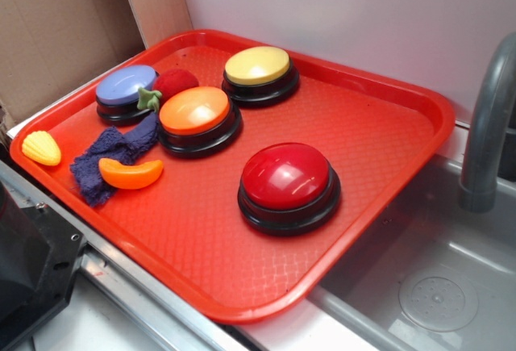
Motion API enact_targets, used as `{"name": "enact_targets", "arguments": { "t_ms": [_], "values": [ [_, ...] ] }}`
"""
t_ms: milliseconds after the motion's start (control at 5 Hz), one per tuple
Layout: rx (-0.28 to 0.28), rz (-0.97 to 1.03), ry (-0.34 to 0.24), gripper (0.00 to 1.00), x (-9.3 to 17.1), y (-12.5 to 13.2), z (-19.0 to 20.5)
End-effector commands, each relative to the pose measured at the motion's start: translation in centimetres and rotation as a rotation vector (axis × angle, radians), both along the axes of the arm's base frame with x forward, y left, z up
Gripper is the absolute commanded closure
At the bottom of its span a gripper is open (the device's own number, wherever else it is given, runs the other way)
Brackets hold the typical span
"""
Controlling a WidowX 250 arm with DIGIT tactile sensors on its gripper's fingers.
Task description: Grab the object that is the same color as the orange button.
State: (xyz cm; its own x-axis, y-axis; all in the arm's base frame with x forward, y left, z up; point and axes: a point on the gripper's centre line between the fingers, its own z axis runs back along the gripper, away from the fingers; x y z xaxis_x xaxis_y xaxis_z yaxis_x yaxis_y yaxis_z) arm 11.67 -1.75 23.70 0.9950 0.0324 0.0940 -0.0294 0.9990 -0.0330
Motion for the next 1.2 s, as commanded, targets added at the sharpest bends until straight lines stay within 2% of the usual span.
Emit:
{"name": "enact_targets", "arguments": {
  "t_ms": [0,400,600,1000],
  "values": [
    [0.0,0.0,0.0,0.0,0.0,0.0,0.0],
    [0.031,-0.175,-0.018,0.0,1.7,-0.5,-3.8],
    [0.019,-0.256,-0.067,0.0,2.0,-0.6,-5.6],
    [0.069,-0.356,-0.083,0.0,2.6,-0.2,-9.3]
  ]
}}
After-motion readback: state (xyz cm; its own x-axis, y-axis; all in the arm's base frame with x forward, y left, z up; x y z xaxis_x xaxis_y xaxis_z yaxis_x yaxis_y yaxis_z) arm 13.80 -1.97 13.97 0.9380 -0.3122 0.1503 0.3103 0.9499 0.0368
